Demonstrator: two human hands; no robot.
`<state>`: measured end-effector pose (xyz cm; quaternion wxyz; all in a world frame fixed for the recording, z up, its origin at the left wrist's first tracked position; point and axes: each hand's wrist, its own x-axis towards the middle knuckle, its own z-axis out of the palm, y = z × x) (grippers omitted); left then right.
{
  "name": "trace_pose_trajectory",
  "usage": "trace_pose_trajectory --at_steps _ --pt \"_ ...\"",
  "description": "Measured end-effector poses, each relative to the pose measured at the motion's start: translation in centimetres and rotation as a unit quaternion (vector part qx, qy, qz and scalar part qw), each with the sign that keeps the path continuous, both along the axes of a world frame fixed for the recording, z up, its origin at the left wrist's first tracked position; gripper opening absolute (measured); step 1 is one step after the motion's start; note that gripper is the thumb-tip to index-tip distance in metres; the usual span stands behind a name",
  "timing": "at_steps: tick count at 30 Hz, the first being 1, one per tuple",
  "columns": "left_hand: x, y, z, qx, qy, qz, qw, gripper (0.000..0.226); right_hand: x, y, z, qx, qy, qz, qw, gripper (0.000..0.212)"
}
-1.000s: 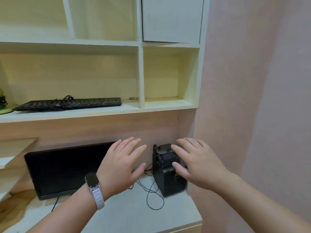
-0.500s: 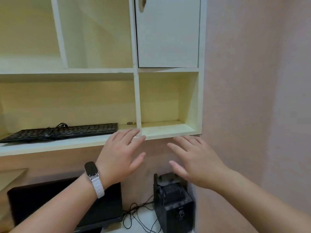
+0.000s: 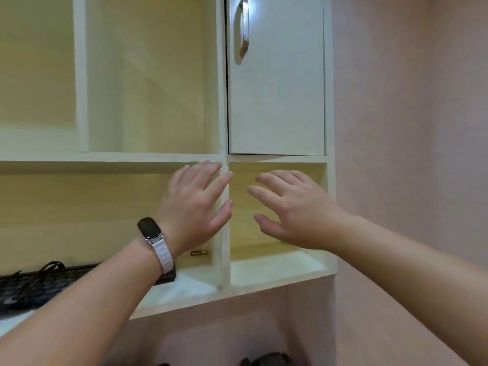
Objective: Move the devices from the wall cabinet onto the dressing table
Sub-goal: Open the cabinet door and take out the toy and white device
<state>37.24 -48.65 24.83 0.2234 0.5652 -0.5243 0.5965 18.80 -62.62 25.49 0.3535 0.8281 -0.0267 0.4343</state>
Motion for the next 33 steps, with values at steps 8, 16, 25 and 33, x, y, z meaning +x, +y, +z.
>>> trace_pose_trajectory --at_steps 8,16,25,33 --pt "4.5 -3.5 2.9 -0.016 -0.082 0.024 0.996 0.049 4.7 -1.6 6.1 -0.078 -0.032 -0.008 0.996 0.049" --pt "6.1 -4.9 2.5 -0.041 -0.137 0.043 0.989 0.047 6.9 -2.8 10.4 -0.167 -0.023 -0.024 0.985 0.047" --pt "6.9 -6.0 2.6 -0.063 -0.168 0.058 0.982 0.05 7.2 -4.6 12.8 -0.274 0.008 0.003 0.962 0.041" --pt "6.5 -5.7 2.6 -0.058 -0.161 0.07 0.983 0.049 7.3 -3.6 14.1 -0.314 0.027 0.032 0.948 0.029"
